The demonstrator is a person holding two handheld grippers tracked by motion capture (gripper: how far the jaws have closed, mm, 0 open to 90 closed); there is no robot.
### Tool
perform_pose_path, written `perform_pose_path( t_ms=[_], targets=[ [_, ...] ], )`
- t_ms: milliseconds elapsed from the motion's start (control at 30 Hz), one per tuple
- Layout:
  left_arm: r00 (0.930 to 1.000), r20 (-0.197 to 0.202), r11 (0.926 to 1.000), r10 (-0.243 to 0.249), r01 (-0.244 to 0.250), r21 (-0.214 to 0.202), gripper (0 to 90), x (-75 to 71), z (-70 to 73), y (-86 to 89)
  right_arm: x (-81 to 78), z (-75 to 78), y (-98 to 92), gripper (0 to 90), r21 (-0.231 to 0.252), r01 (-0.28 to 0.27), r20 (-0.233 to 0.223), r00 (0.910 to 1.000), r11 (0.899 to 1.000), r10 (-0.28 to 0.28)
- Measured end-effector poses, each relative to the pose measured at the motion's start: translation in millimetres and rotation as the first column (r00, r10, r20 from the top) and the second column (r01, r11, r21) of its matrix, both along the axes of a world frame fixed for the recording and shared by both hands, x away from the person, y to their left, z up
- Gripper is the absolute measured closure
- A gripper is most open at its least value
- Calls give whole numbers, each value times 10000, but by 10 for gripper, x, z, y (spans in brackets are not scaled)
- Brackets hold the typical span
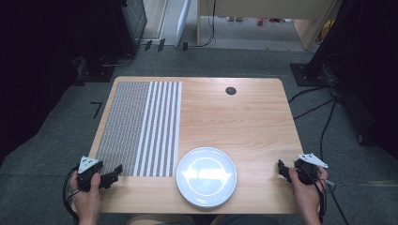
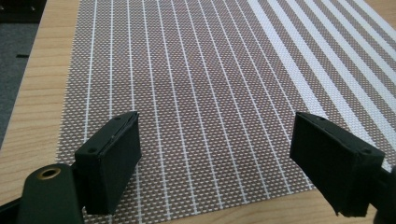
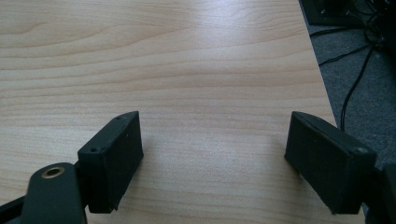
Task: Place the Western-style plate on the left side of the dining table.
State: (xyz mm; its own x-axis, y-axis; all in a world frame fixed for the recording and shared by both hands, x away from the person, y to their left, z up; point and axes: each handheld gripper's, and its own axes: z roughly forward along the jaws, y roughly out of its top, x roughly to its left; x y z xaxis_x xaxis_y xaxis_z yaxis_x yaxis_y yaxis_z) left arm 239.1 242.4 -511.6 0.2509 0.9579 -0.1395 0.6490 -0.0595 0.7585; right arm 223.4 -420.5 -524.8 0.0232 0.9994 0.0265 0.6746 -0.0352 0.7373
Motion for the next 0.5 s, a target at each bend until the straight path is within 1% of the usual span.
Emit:
perform_pose_path(
  t_ms=[33, 67, 100, 133, 200, 267, 333, 367, 433, 500],
  targets=[
    [9998, 124, 9999, 156, -156, -42, 164, -11, 27, -9, 2, 0, 1, 179, 8, 2, -10, 10000, 10000, -2],
    [9998, 124, 9999, 156, -156, -42, 144, -11, 27, -9, 2, 0, 1, 179, 8, 2, -10, 10000, 10000, -2],
    [9994, 253, 9995, 232, -226, -220, 105, -11, 53, -26, 3, 0, 1, 177, 6, -7, -12, 10000, 10000, 7],
    [9986, 356, 9991, 379, -371, -219, 104, -11, 65, -45, 3, 0, 2, 176, 3, -14, -22, 10000, 10000, 14],
    [9977, 508, 9989, 446, -439, -157, 105, -20, 86, -93, 5, -1, 1, 165, -8, -7, -20, 10000, 10000, 7],
    [9981, 592, 9997, 189, -180, -144, 104, -28, 108, -143, 12, -2, 4, 152, -5, 53, -42, 10000, 10000, -53],
    [9975, 690, 9999, 116, -109, -107, 104, -36, 132, -199, 20, -3, 11, 140, -15, 61, -60, 10000, 10000, -61],
    [9975, 690, 9999, 116, -109, -107, 104, -36, 132, -199, 20, -3, 11, 140, -15, 61, -60, 10000, 10000, -61],
    [9969, 792, 9993, 2, 29, -385, 104, -43, 164, -275, 25, -3, 20, 136, 4, 110, -79, 9999, 9999, -109],
    [9963, 852, 9987, -74, 116, -496, 104, -46, 177, -330, 26, -3, 21, 136, 6, 113, -77, 9999, 9999, -113]
  ],
)
